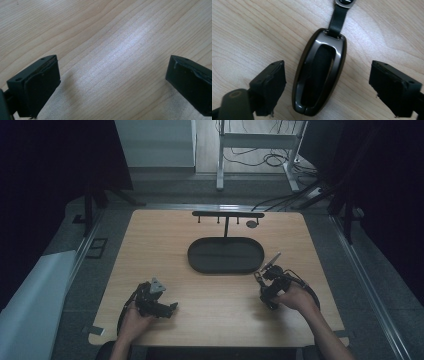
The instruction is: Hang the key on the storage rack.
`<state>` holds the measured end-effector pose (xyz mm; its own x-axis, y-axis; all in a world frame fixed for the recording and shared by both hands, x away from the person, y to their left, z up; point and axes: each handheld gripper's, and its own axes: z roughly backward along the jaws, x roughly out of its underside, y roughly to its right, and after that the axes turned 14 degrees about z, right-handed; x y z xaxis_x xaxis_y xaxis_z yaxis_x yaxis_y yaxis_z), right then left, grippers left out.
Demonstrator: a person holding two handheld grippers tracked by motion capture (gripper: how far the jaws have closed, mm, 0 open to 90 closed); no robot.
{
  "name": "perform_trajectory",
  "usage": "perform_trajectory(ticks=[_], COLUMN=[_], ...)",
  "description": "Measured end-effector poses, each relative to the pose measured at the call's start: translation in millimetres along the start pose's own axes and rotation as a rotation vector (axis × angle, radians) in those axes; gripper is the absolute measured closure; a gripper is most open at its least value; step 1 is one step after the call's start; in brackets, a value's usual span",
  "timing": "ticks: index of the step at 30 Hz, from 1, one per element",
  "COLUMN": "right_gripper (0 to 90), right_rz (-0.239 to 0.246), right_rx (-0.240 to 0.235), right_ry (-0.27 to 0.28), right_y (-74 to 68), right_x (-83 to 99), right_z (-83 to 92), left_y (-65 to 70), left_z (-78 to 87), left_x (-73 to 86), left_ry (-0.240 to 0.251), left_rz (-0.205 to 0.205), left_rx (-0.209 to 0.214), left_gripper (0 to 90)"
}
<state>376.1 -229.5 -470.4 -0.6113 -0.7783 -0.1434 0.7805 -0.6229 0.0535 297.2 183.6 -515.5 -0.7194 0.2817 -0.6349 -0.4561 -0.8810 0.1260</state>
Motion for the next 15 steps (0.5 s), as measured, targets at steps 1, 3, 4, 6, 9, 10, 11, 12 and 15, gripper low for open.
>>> perform_trajectory(ticks=[1, 3, 4, 6, 9, 10, 11, 12, 15], right_gripper=[20.9, 23.6, 25.1, 27.1, 31.9, 33.2, 35.1, 38.0, 42.2], right_rz=[-0.007, -0.002, -0.004, 0.003, 0.0, -0.001, 0.004, 0.006, 0.01], right_rx=[0.009, 0.0, -0.006, -0.006, -0.009, -0.007, -0.005, -0.003, -0.009], right_ry=[-0.014, -0.028, -0.034, -0.048, -0.053, -0.053, -0.053, -0.054, -0.048], right_y=[-0.5, -1.4, -2.1, -2.7, -2.3, -2.6, -2.4, -2.6, -2.3], right_x=[-2.1, -5.6, -6.7, -8.7, -10.7, -11.4, -11.8, -12.3, -12.7], right_z=[-0.3, -2.1, -2.9, -5.2, -6.7, -7.0, -7.2, -7.3, -7.4], left_y=[0.0, 0.0, 0.2, 0.4, 0.6, 0.5, 0.5, 0.6, 0.8], left_z=[0.0, 0.0, -0.3, -0.4, -0.4, -0.5, -0.5, -0.6, -0.7], left_x=[0.0, 0.0, 0.0, 0.0, 0.0, 0.0, -0.1, 0.0, 0.0], left_ry=[0.0, 0.0, -0.001, -0.002, -0.003, -0.004, -0.005, -0.006, -0.008], left_rz=[0.0, -0.001, -0.003, -0.005, -0.006, -0.006, -0.006, -0.007, -0.008], left_rx=[0.0, 0.001, 0.001, 0.002, 0.003, 0.004, 0.005, 0.004, 0.005], left_gripper=[0.0, 0.0, 0.0, 0.0, 0.0, 0.0, 0.0, 0.0, 0.0])
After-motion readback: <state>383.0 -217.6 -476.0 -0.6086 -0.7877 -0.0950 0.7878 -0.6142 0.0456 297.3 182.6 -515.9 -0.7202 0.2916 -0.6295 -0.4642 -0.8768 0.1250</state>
